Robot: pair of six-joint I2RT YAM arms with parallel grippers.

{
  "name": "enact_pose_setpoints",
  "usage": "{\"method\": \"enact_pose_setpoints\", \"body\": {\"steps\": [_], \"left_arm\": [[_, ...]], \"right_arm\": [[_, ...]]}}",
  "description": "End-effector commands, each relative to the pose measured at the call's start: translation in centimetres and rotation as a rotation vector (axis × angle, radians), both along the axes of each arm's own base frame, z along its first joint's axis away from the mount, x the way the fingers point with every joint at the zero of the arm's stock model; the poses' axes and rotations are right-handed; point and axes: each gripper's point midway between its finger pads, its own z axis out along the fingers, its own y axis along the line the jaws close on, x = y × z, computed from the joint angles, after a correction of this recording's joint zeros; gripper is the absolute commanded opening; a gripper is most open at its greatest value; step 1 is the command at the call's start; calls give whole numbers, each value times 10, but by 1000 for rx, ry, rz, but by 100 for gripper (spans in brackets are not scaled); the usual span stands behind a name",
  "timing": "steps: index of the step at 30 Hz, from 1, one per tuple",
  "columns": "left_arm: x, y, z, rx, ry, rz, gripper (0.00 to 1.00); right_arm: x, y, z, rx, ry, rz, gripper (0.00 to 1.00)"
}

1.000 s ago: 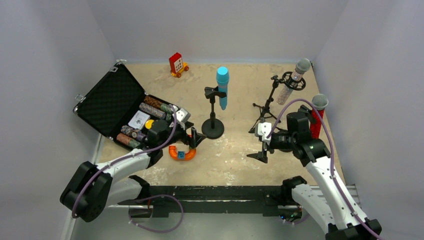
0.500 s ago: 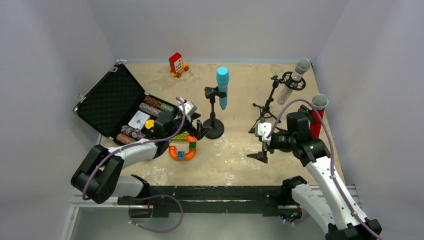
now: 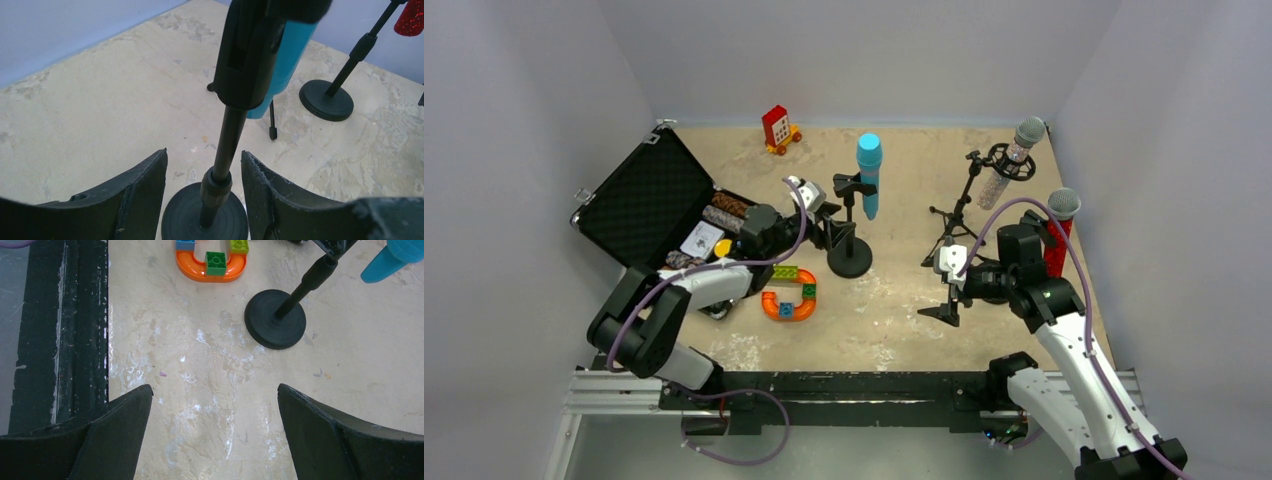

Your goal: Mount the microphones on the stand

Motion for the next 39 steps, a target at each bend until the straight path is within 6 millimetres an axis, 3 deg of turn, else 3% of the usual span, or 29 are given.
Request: {"method": "enact_pose_setpoints", "body": {"steps": [1,6,11,14,16,29,35,39], "left_arm": [[9,-13,43,-66,-155,-37,56],[11,-19,41,-63,-149,-66,31],[14,-22,42,-59,-161,-76,26],[19,-22,47,-53,-189,-64,6],[28,-18,50,-48,-211,-27,0],[127,47,79,-24,-293,272,0],[167,70,79,31,-297,345,0],[182,83,73,37,-280,381,0]], "right_arm": [[1,-1,0,-3,-15,2,99],[1,-1,0,-3,-14,2,99],[2,-1,0,-3,-14,1,99],[2,-1,0,-3,-16,1,99],[2,-1,0,-4,-16,1,99],[1,-1,-1,-5,-16,1,99],[1,-1,-1,-6,-16,3,99],[2,-1,-1,-8,-17,1,99]]}}
